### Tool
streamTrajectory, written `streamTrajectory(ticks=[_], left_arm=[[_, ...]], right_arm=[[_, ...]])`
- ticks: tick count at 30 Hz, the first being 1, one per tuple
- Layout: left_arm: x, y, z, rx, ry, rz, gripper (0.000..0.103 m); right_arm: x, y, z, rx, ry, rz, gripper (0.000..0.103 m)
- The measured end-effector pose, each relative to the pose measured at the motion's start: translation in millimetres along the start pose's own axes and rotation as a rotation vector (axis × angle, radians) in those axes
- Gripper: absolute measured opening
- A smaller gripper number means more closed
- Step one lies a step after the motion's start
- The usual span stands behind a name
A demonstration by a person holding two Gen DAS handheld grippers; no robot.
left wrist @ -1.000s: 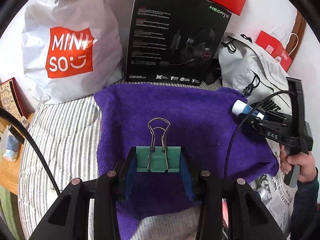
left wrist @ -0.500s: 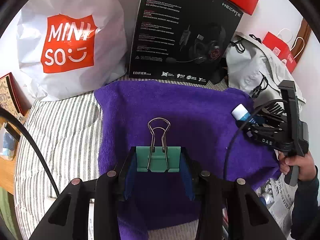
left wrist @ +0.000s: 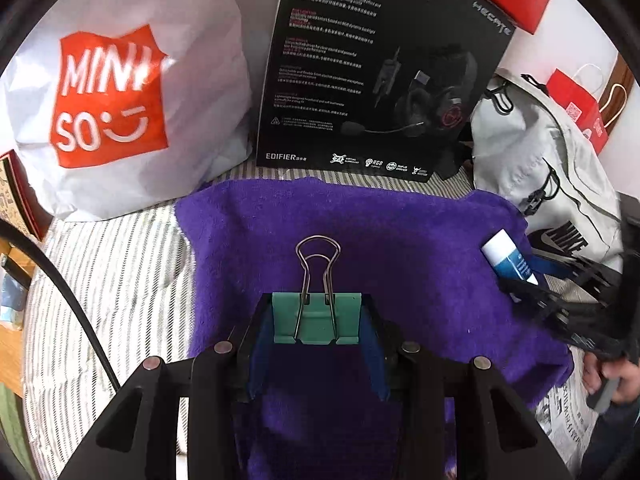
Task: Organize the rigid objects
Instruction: 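Place the binder clip on the towel with the left gripper while the right gripper sets the jar there, then grasp the white tape roll with the left gripper while the right gripper grasps the small white cap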
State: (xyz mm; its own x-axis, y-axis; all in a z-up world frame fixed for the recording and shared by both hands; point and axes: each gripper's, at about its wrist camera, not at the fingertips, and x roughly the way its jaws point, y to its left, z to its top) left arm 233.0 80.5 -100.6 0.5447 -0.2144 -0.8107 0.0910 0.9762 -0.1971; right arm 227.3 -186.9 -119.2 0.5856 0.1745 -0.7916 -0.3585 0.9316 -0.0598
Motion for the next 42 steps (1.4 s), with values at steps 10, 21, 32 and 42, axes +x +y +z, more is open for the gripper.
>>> streamTrajectory(ticks=[10,21,32,42], left_arm=[[24.9,-4.7,9.9,0.018,0.025,0.069,0.039],[44.4,-15.4,8.9,0.086,0.089,0.163,0.039],[37.4,-24.6,-10.0,0.113,0.136,0.171,0.052],[-52.6,-65.9,-85.6,0.136,0.042,0.071,0.052]], right_arm=[[-74.6,6.1,-42.3,0.051,-0.078,-0.012,0.068],[-110.3,9.0,-83.2,0.085,-0.068,-0.016,0.068],[-134.6,11.1,-108.8,0.212,-0.104,0.029,0.068],[-164.3,11.5,-127.9,0.256,-0.164,0.039,0.069]])
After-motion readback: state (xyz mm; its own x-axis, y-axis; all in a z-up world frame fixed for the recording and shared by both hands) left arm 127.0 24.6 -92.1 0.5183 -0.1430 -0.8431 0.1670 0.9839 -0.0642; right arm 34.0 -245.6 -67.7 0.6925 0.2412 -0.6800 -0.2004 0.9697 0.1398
